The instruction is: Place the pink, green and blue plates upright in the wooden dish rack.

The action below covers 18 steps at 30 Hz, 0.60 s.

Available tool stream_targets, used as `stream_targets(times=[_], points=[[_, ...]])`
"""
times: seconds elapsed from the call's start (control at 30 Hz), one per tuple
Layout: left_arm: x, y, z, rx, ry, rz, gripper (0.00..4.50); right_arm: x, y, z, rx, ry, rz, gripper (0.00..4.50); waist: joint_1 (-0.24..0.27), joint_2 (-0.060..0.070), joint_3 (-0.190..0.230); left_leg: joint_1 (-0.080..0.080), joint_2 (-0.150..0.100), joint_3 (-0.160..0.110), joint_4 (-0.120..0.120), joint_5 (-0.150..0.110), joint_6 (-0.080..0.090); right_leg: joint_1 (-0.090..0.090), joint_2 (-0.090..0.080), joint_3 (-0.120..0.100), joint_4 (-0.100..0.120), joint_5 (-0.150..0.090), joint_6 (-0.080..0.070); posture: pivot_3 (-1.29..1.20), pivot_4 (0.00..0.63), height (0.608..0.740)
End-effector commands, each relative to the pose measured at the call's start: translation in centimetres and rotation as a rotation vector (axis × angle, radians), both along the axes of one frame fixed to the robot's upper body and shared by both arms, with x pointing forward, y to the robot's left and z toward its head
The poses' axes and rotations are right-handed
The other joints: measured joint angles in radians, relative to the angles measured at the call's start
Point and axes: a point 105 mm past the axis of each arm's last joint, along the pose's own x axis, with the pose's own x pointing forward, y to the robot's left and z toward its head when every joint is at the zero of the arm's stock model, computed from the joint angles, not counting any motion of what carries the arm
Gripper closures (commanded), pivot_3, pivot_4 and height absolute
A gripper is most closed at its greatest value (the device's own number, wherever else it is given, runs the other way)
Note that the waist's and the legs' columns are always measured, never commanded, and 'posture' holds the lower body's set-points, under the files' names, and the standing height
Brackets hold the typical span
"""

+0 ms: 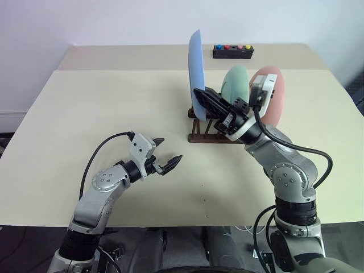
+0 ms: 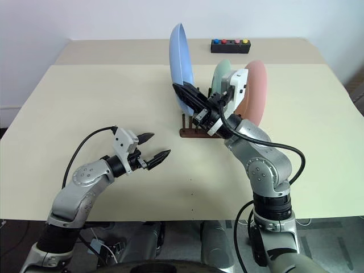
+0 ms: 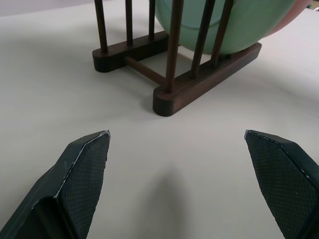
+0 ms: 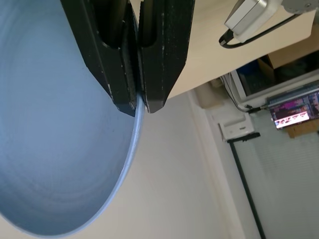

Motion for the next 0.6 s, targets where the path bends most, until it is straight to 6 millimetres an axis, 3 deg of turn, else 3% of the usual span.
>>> stream_targets(times=[0.03,0.53,0.6], points=[[-0.70,-0.57,1.52,-0.032,-0.055,-0.043,0.06,-0.21,-0.34,0.54,0.045,-0.005,0.009,4.50,0.000,0.000,0.000,0.000,0.000,0.000,0.000,0.000,0.000,0.000,0.000,0.000,0.000,0.000,0.000,0.00,0.150,0.740],[-0.80,-0.32,1.42,-0.024,-0.065,-0.052,0.06,0.25,-0.70,-0.24,0.078,0.068,0.015,4.50,0.000,0.000,0.000,0.000,0.000,0.000,0.000,0.000,0.000,0.000,0.000,0.000,0.000,0.000,0.000,0.00,0.150,0.740],[-0.81,-0.31,1.41,-0.022,-0.066,-0.052,0.00,0.24,-0.74,-0.29,0.080,0.071,0.015,3.84,0.000,0.000,0.000,0.000,0.000,0.000,0.000,0.000,0.000,0.000,0.000,0.000,0.000,0.000,0.000,0.00,0.150,0.740]])
